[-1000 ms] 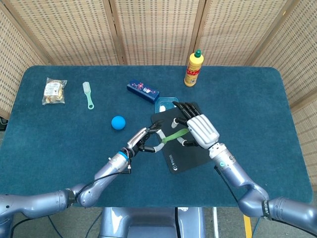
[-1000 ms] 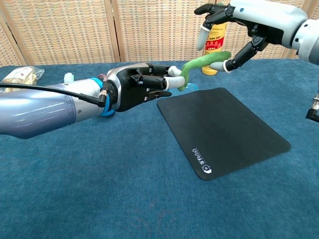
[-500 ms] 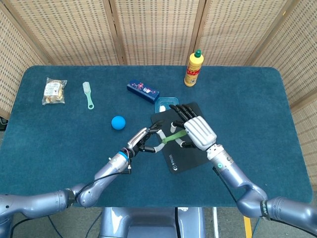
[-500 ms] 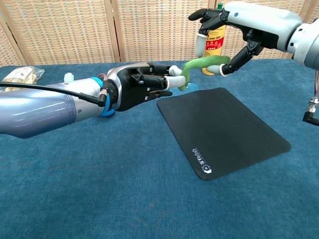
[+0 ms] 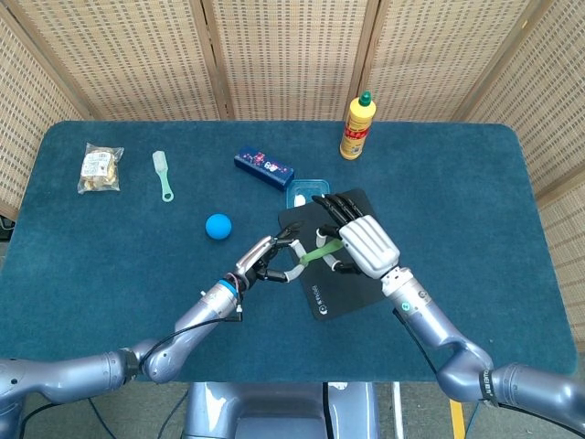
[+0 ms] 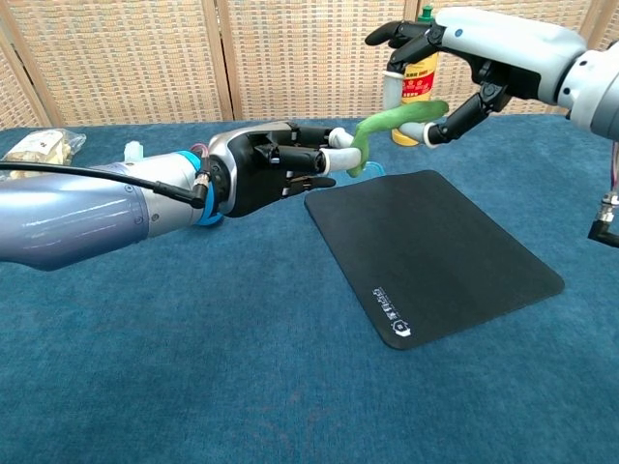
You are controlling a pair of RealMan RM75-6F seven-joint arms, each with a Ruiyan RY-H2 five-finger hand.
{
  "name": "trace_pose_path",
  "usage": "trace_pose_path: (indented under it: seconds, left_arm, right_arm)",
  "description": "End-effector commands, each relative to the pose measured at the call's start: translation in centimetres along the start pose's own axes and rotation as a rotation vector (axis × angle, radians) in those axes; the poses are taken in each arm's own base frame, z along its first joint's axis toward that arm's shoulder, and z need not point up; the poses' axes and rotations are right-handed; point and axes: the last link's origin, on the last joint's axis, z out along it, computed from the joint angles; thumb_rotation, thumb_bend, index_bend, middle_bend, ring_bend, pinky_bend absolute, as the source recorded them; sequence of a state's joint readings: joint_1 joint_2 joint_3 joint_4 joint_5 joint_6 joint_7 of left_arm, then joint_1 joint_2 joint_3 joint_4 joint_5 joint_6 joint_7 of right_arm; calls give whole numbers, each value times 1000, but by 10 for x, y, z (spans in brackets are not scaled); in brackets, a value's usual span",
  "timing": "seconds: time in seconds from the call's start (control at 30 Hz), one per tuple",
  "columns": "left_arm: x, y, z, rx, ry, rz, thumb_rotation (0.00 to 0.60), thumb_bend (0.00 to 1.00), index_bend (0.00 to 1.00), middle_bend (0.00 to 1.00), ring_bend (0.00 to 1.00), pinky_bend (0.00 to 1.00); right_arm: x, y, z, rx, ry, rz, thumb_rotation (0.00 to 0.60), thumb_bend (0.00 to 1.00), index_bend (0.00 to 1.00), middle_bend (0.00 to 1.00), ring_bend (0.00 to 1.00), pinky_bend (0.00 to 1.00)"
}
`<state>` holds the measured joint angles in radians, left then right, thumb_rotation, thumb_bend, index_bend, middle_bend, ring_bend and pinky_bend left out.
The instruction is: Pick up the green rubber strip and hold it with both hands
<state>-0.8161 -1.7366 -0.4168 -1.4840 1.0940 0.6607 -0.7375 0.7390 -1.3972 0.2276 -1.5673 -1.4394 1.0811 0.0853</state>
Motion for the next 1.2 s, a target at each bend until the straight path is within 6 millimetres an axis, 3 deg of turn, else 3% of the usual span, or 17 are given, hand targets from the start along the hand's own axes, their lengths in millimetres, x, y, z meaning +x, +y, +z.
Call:
trace_pose_path:
  seconds: [0.03,0.27,0.4,0.73,1.2]
  left_arm:
    - [1,0,0,-1,3,0,600,429,757,0,0,0]
    - [3,0,0,2,12,-1,600,430,758,0,0,0]
    - [3,-1,-1,5,13,-1,600,433,758,0,0,0]
    - [10,-4,-1,14,40,7,600,443,759,0,0,0]
    - [41,-4,-10,26,113,30,600,456,762,0,0,0]
  right_arm:
    - [0,0,0,3,6,-7,600,541,602,132,0,0]
    - [2,1,-1,2,26,-1,600,550,738,148,0,0]
    - [1,2,-2,2,22,0,600,558,766,150,0,0]
    - [7,6,-4,-22,53,22,600,561,806,185,0,0]
    - [15,13,-6,-68,98,56,600,564,823,183,0,0]
